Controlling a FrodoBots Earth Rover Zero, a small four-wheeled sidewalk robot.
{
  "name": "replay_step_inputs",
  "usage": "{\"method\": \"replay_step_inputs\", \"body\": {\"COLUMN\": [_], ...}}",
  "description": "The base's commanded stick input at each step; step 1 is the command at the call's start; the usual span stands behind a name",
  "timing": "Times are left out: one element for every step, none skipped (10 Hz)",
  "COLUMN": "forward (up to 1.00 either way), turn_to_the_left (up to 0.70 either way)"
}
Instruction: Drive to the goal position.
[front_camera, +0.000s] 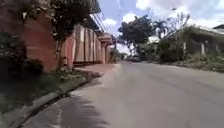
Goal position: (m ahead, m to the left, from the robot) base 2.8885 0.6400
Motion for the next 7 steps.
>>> {"method": "replay_step_inputs", "body": {"forward": [1.00,1.00,1.00,1.00,1.00,1.00,1.00], "turn_to_the_left": [-0.20,-0.06,0.00,0.00,0.00,0.00,0.00]}}
